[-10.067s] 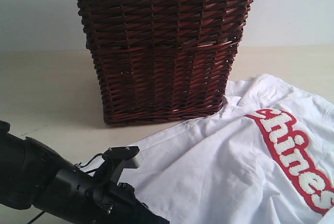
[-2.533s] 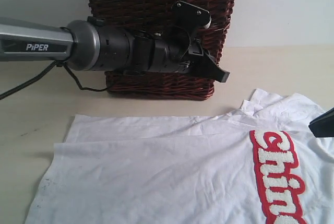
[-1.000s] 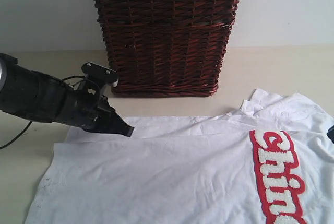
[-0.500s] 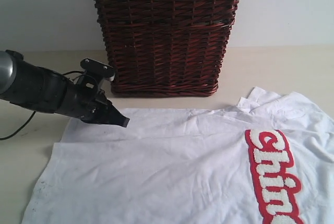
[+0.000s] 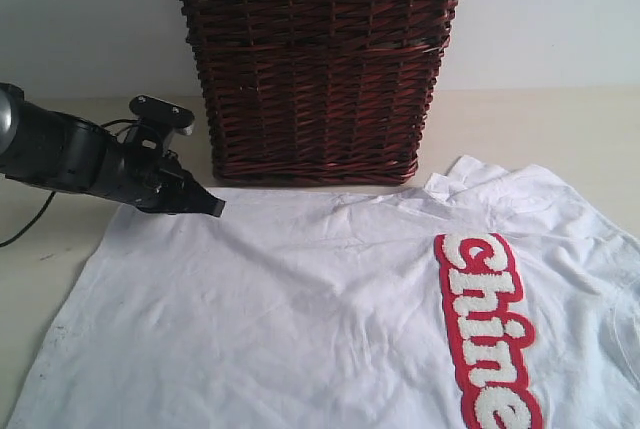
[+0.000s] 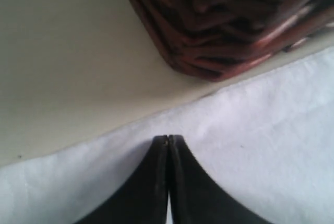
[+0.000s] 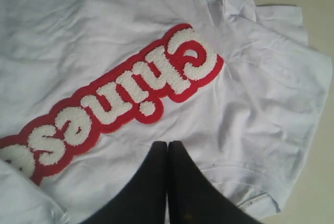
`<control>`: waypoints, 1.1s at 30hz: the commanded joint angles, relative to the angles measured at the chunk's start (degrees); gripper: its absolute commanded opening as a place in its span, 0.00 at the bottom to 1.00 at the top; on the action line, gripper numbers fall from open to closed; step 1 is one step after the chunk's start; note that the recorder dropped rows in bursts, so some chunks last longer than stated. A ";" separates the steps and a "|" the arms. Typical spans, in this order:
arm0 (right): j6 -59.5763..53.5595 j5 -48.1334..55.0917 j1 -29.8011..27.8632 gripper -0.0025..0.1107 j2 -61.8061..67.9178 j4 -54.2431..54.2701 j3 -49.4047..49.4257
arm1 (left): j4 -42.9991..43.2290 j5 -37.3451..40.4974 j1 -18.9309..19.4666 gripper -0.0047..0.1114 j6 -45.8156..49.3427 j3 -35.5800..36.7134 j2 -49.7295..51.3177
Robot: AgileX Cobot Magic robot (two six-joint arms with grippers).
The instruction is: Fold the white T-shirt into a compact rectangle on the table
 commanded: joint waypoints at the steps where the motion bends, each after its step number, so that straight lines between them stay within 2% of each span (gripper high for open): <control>1: 1.40 -0.17 -0.05 0.02 -0.50 -1.53 0.14 | 0.87 -1.82 0.72 0.04 0.39 0.79 1.30; 8: 1.40 0.05 -0.05 0.02 -0.24 -2.86 0.14 | 1.33 -3.39 0.72 0.04 0.34 0.79 -10.12; 10: 1.40 0.72 -0.05 0.02 0.21 -3.36 0.14 | -0.83 -2.59 0.72 0.04 -1.55 0.90 -14.82; 17: 1.40 5.62 -0.05 0.02 7.15 -0.83 0.84 | -2.01 13.51 -2.33 0.04 -3.67 4.94 -26.57; 20: -2.88 6.59 -0.05 0.03 10.93 1.31 3.13 | -1.87 14.32 -5.47 0.04 -3.72 8.66 -29.35; 22: -9.06 6.85 -0.05 0.07 13.08 1.44 4.74 | -1.87 14.03 -7.68 0.04 -3.72 11.33 -30.16; 27: -19.09 5.83 -0.05 0.31 16.47 1.44 7.54 | -2.14 12.41 -12.00 0.04 -3.72 17.07 -30.61; 29: -21.51 2.34 -0.05 0.38 16.81 2.38 8.29 | -2.12 11.50 -13.22 0.04 -3.81 19.44 -29.98; 33: -22.53 -7.39 -0.05 0.40 17.46 5.79 9.64 | -4.01 9.91 -14.29 0.04 -3.81 23.71 -27.74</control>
